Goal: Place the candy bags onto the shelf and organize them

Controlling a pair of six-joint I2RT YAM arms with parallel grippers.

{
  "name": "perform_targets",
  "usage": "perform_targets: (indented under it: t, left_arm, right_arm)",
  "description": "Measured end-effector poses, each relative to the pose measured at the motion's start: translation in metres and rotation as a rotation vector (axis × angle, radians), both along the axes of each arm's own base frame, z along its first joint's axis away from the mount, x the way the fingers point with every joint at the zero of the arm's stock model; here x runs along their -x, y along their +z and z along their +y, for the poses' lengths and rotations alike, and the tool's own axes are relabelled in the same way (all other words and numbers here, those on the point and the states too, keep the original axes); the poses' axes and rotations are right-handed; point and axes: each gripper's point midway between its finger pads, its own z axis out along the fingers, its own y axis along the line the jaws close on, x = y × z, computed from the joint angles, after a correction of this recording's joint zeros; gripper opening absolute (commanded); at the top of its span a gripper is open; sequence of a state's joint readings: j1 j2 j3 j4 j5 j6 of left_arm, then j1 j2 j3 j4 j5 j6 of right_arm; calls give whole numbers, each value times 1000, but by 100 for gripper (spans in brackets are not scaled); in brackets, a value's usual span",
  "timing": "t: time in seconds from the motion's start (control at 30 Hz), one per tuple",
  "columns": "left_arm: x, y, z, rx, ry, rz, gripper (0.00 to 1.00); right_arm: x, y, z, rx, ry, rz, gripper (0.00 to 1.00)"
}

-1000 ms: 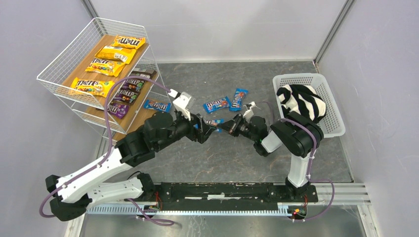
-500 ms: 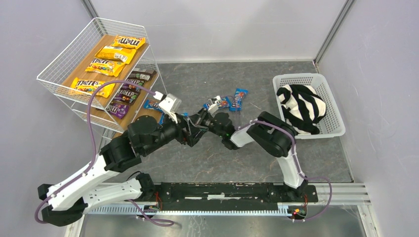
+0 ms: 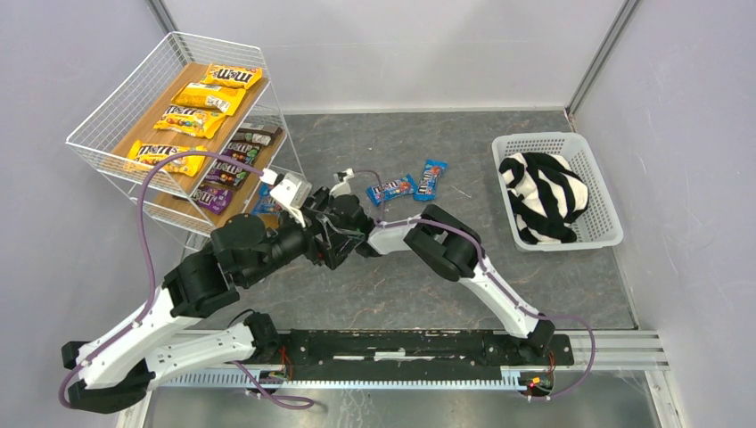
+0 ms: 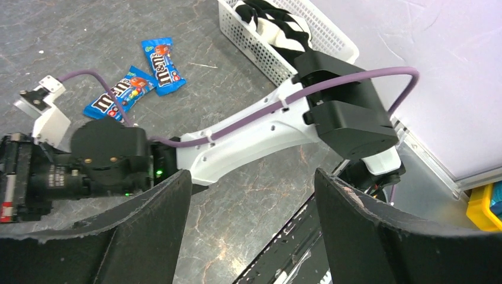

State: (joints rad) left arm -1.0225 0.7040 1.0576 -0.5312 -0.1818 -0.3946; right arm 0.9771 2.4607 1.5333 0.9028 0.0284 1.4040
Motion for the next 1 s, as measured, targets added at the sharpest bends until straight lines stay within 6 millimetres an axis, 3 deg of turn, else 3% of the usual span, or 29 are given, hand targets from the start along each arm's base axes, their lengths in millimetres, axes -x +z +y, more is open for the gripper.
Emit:
perform_targets:
  t: [0.13,0.37,0.53,0.83,1.0]
  left_arm:
    - [0,-3,2,-22,-3,-6,83]
    - [0,2,3,-27,-7,-31,84]
    - [0,3,4,-31,-9,-38,84]
    - [1,6,6,-22,-6,-46,85]
    - [2,7,7,-19,-6,-49,85]
  right_arm:
    - [-12,-10,25,1,-11,11,3]
    - [-13,-35,30,72,-43,47,4]
    - [-13,-38,32,88,-55,54,8]
    - [-12,-58,28,182,-67,45,41]
    - [-9,-52,24,211,-62,14,52]
